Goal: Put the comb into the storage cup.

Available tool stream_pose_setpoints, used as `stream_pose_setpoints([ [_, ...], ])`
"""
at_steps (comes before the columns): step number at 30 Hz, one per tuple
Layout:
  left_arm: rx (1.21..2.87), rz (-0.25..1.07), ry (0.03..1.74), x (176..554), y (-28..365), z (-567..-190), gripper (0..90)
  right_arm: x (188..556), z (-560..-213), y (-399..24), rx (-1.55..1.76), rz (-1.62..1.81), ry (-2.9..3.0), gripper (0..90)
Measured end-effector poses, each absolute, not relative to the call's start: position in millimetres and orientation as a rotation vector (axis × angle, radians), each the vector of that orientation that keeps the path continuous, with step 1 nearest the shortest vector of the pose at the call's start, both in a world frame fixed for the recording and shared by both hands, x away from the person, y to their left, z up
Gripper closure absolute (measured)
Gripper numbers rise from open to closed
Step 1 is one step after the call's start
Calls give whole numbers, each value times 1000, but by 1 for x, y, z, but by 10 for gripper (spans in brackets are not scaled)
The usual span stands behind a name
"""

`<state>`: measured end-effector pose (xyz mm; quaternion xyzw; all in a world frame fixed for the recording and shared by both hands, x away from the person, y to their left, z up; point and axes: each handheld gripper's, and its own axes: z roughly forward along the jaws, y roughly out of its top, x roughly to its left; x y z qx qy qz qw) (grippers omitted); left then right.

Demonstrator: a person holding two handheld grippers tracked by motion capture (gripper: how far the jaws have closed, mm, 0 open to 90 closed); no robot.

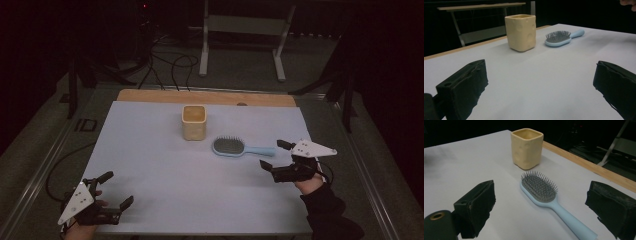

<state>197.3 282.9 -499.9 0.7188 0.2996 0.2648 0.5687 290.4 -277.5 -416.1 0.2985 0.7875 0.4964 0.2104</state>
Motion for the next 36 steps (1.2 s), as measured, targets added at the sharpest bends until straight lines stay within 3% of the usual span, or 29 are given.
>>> stream_pose_setpoints([
  [36, 1694, 628, 701, 197, 283, -501, 0, 380, -454, -283, 991, 1292, 2211, 82],
])
